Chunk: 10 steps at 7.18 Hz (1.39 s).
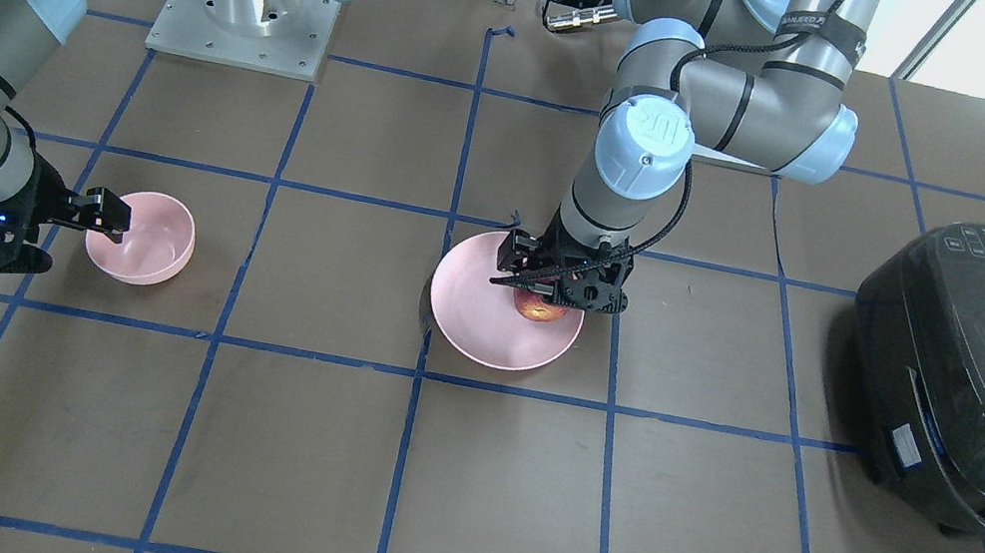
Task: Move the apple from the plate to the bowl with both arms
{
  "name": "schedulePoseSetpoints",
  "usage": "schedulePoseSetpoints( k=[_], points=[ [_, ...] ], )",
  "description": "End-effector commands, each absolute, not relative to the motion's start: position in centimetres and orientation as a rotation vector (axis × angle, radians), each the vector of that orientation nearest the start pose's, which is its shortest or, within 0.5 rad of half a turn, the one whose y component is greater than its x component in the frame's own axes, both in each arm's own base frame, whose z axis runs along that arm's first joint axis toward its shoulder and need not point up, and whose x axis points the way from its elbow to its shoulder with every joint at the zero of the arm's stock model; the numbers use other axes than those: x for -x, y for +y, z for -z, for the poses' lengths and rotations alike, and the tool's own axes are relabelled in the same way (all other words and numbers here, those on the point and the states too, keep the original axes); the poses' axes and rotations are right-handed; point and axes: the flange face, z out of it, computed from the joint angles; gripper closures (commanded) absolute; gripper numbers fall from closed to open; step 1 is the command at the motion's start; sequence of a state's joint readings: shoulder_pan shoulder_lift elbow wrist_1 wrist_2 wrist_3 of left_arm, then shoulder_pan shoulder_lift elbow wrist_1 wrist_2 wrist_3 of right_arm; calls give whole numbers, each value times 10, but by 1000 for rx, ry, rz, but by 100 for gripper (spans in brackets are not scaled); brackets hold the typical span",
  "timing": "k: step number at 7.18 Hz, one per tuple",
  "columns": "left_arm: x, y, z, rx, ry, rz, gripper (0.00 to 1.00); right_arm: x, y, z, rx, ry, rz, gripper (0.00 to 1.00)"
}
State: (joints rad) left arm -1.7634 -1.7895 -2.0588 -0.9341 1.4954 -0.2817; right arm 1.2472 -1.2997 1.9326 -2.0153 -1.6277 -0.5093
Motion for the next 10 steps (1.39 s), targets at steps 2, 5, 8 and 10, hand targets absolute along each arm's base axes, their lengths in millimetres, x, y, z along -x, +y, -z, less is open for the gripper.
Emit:
schedulePoseSetpoints(
  k=[2,5,8,10],
  points=[
    [232,-451,-189,138,3172,-206,25,37,-506,-185,285,3053,-381,45],
    [236,-461,-203,142,3193,-147,68,38,-506,-184,287,3046,-396,100],
    [245,-505,-273,149,3208,-64,68,41,-510,-214,259,3077,-329,100],
    [250,-529,-335,161,3241,-34,68,1,-523,-253,-30,2927,-252,100]
  ],
)
